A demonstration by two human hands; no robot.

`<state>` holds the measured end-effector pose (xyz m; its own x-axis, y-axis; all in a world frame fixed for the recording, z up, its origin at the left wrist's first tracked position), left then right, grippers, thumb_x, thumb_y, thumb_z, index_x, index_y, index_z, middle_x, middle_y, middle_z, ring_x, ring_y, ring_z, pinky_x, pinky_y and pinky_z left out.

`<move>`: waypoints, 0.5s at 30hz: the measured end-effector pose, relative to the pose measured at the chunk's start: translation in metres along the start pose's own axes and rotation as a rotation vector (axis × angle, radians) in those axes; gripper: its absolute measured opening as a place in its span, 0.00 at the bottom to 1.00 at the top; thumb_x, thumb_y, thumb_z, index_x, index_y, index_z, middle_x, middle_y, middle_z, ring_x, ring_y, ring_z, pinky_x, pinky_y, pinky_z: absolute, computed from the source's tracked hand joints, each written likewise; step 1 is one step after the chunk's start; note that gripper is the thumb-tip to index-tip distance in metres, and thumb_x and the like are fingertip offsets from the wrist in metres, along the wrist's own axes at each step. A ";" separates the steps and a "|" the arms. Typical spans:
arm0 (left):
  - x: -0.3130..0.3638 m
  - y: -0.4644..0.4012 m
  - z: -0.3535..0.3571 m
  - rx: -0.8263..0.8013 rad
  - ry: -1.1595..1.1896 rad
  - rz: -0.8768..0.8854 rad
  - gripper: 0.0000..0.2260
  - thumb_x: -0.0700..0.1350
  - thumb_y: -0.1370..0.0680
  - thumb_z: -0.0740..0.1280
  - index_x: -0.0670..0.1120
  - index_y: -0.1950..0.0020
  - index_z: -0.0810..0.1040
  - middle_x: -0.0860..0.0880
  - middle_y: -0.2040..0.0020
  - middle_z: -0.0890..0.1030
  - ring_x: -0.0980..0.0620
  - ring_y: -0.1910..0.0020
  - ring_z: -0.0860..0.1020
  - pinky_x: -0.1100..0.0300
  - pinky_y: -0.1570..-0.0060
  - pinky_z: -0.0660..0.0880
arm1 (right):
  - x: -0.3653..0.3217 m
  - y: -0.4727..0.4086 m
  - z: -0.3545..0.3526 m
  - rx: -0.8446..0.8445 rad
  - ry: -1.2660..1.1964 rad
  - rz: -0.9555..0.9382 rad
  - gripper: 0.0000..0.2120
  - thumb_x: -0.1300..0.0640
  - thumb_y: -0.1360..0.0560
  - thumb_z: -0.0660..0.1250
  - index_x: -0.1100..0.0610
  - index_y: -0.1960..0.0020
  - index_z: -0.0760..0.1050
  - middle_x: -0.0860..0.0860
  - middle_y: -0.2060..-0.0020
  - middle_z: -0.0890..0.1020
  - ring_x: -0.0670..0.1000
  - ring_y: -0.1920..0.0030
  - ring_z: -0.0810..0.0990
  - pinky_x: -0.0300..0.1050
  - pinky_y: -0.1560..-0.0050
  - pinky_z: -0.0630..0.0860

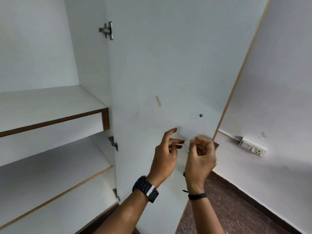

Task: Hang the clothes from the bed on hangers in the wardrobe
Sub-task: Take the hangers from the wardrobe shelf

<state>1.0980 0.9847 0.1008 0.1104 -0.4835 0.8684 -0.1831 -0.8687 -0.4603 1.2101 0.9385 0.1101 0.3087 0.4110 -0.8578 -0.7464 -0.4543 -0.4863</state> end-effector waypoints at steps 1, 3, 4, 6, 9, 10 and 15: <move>-0.002 0.003 -0.012 0.049 0.034 -0.028 0.23 0.33 0.20 0.58 0.59 0.35 0.67 0.56 0.49 0.83 0.61 0.50 0.81 0.61 0.49 0.78 | 0.001 0.010 0.010 -0.057 -0.016 0.026 0.10 0.64 0.25 0.69 0.48 0.53 0.76 0.51 0.56 0.82 0.53 0.54 0.81 0.50 0.52 0.79; -0.008 0.009 -0.043 0.166 0.073 -0.073 0.22 0.33 0.20 0.58 0.60 0.38 0.69 0.56 0.50 0.83 0.59 0.53 0.82 0.56 0.51 0.79 | 0.004 0.031 0.032 -0.161 -0.058 0.090 0.09 0.65 0.25 0.68 0.51 0.51 0.77 0.50 0.56 0.82 0.53 0.53 0.82 0.51 0.50 0.79; -0.011 0.012 -0.060 0.222 0.083 -0.093 0.22 0.33 0.21 0.58 0.60 0.39 0.69 0.56 0.51 0.83 0.58 0.53 0.82 0.56 0.52 0.79 | 0.005 0.041 0.044 -0.200 -0.079 0.125 0.08 0.66 0.25 0.68 0.53 0.51 0.77 0.49 0.56 0.82 0.54 0.54 0.82 0.52 0.49 0.79; -0.019 0.022 -0.094 0.309 0.092 -0.136 0.22 0.33 0.21 0.58 0.60 0.40 0.71 0.55 0.52 0.84 0.57 0.55 0.82 0.58 0.51 0.78 | 0.006 0.063 0.069 -0.272 -0.106 0.195 0.08 0.67 0.25 0.67 0.56 0.50 0.77 0.50 0.56 0.81 0.55 0.54 0.82 0.54 0.48 0.79; -0.033 0.041 -0.158 0.424 0.057 -0.188 0.20 0.34 0.20 0.59 0.60 0.40 0.71 0.55 0.52 0.83 0.57 0.55 0.82 0.59 0.50 0.78 | -0.001 0.109 0.117 -0.396 -0.155 0.268 0.08 0.69 0.25 0.67 0.57 0.51 0.77 0.50 0.58 0.81 0.56 0.55 0.82 0.53 0.48 0.79; -0.037 0.046 -0.179 0.462 0.050 -0.203 0.20 0.35 0.20 0.59 0.60 0.40 0.71 0.55 0.51 0.83 0.57 0.55 0.82 0.59 0.50 0.78 | -0.005 0.124 0.133 -0.440 -0.170 0.284 0.08 0.69 0.26 0.67 0.57 0.52 0.77 0.50 0.58 0.81 0.55 0.56 0.82 0.52 0.48 0.79; -0.055 0.077 -0.307 0.654 -0.005 -0.219 0.18 0.36 0.20 0.61 0.59 0.39 0.71 0.52 0.48 0.82 0.56 0.53 0.82 0.62 0.52 0.79 | -0.037 0.222 0.230 -0.697 -0.242 0.321 0.07 0.68 0.26 0.68 0.58 0.53 0.77 0.50 0.58 0.82 0.53 0.56 0.82 0.48 0.49 0.80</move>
<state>0.7776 0.9774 0.0742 0.0825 -0.2886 0.9539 0.4705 -0.8325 -0.2925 0.8972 1.0045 0.0720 -0.0547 0.3001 -0.9523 -0.2130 -0.9353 -0.2825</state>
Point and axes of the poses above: each hand's wrist, its own y-axis away from the middle knuckle, its own z-axis out of the palm, x = y × z, the point moved 5 cm from there along -y, towards the middle knuckle
